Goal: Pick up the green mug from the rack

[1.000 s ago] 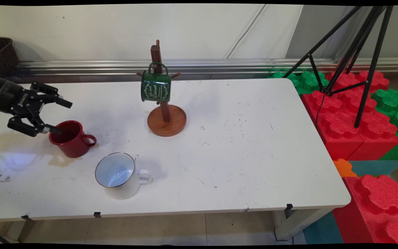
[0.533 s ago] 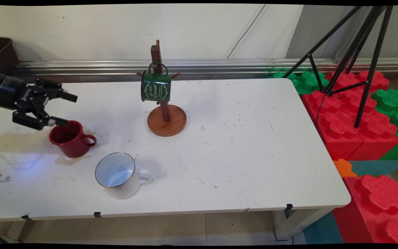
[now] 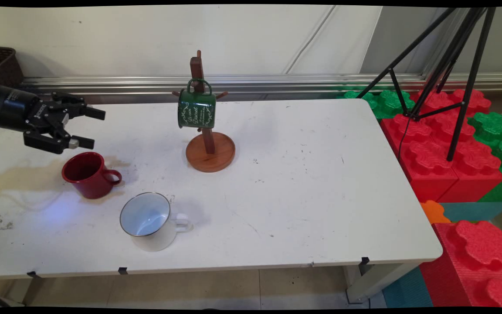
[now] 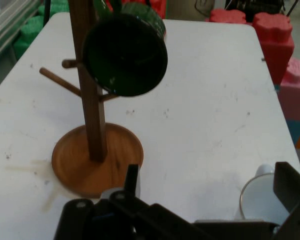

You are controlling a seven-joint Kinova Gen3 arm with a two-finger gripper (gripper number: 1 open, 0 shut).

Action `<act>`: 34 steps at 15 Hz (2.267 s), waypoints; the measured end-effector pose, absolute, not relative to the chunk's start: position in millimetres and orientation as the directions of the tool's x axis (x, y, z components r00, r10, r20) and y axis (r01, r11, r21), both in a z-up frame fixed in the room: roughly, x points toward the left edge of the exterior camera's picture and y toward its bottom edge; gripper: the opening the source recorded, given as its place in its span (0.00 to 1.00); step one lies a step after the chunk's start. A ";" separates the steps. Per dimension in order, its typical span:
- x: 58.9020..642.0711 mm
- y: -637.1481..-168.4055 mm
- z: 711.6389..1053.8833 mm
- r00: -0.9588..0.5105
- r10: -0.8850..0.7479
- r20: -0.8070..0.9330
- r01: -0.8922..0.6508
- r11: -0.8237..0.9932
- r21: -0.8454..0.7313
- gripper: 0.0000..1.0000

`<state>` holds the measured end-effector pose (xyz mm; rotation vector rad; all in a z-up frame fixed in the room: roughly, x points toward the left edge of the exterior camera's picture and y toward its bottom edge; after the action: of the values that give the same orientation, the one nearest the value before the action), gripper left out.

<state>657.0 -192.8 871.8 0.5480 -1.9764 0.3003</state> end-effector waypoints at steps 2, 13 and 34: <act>653.6 -195.4 872.1 -0.351 -0.242 0.905 -0.502 0.864 0.036 1.00; 610.2 -226.8 871.1 -0.272 -0.212 0.939 -0.459 0.886 0.067 1.00; 541.0 -302.5 833.0 -0.200 -0.226 0.953 -0.448 0.886 0.116 1.00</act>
<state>541.0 -302.5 833.0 0.5095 -1.7880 0.2177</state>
